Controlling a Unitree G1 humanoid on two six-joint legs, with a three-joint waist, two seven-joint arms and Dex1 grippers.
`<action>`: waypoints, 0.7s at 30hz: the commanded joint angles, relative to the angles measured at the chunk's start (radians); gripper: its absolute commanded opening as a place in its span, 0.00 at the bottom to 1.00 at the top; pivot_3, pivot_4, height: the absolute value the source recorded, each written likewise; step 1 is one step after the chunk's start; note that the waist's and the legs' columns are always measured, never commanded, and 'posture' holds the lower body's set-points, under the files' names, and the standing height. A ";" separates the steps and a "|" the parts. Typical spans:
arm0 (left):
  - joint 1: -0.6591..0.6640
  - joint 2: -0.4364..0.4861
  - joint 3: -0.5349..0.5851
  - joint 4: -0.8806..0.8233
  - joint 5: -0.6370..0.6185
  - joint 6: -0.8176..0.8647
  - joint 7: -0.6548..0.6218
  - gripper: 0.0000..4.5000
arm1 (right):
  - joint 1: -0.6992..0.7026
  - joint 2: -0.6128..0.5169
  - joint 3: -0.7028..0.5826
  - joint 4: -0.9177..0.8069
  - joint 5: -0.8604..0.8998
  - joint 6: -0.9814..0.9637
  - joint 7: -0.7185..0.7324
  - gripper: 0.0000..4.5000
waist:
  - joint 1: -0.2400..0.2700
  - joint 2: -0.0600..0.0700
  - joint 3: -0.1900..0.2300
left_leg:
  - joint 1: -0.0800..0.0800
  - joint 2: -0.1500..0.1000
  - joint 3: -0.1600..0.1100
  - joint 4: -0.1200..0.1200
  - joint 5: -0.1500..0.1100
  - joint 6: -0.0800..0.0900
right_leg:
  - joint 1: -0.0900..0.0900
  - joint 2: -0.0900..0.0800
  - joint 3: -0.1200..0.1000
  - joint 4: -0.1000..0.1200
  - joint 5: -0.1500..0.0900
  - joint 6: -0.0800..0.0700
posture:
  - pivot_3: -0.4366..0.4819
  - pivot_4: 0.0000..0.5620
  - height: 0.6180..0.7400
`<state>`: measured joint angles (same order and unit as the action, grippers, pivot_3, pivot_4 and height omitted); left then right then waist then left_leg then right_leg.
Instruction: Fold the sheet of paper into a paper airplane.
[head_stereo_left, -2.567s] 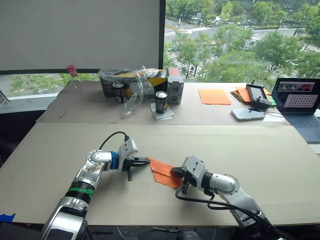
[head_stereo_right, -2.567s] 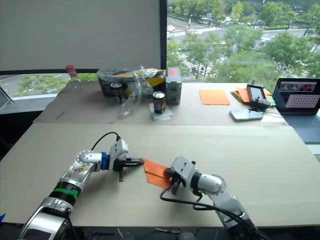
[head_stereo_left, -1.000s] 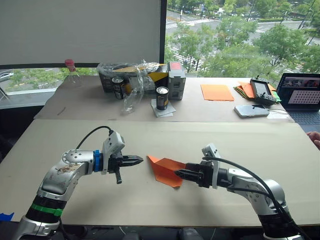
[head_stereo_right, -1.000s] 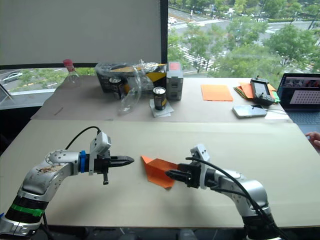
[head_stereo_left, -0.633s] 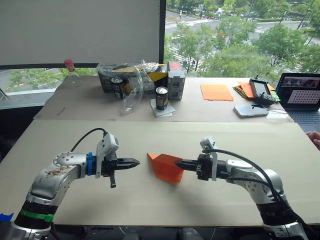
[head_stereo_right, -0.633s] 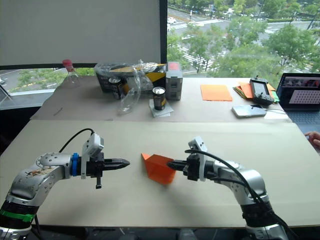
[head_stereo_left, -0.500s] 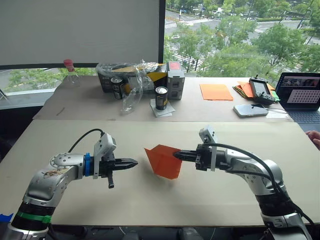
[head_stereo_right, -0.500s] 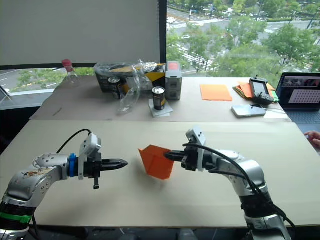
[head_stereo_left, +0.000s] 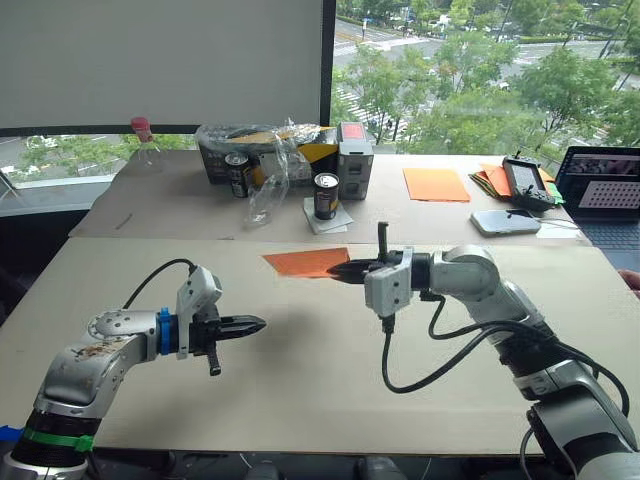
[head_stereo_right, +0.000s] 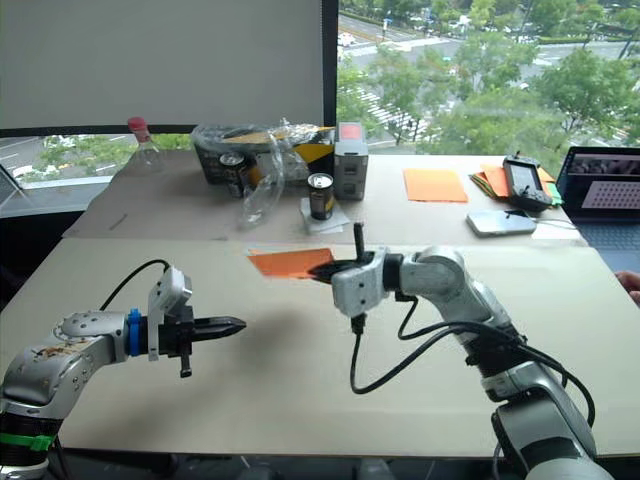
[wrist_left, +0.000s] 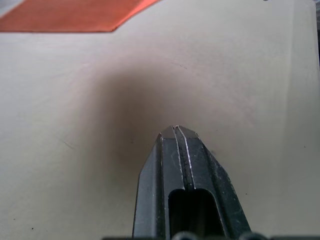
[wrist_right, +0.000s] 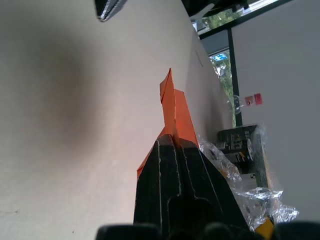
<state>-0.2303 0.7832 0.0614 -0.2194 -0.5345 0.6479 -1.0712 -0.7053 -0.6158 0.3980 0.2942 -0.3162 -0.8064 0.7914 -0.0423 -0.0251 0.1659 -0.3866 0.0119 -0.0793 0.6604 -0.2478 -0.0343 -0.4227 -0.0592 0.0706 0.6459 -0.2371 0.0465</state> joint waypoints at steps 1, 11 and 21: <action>-0.009 0.010 0.009 -0.007 0.003 -0.028 -0.006 0.00 | 0.016 -0.002 0.023 0.096 -0.122 -0.205 -0.119 0.01 | -0.002 0.000 0.000 | 0.000 0.000 0.000 0.000 0.000 0.000 | 0.000 0.000 0.000 0.000 0.000 -0.001 | 0.48 0.27 0.93; -0.032 -0.003 -0.015 0.002 -0.001 -0.031 -0.012 0.00 | -0.005 -0.029 0.055 0.235 -0.127 -0.296 -0.169 0.43 | -0.019 0.000 0.000 | 0.002 0.001 0.000 0.000 0.001 -0.001 | 0.001 0.001 0.001 0.002 0.001 -0.002 | 0.48 0.27 0.93; -0.100 -0.124 -0.099 0.001 -0.009 -0.018 0.025 0.00 | 0.131 -0.255 -0.023 -0.087 0.193 0.010 0.054 0.74 | -0.001 0.000 0.001 | 0.002 0.000 0.001 0.000 0.000 -0.001 | 0.002 0.000 0.002 0.001 0.001 -0.002 | 0.48 0.27 0.93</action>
<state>-0.3069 0.6762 -0.0203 -0.2007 -0.5385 0.6339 -1.0628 -0.5755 -0.8520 0.4336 0.2850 -0.2068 -0.8771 0.8244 -0.0435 -0.0252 0.1665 -0.3841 0.0121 -0.0788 0.6609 -0.2473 -0.0349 -0.4205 -0.0589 0.0721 0.6474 -0.2362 0.0442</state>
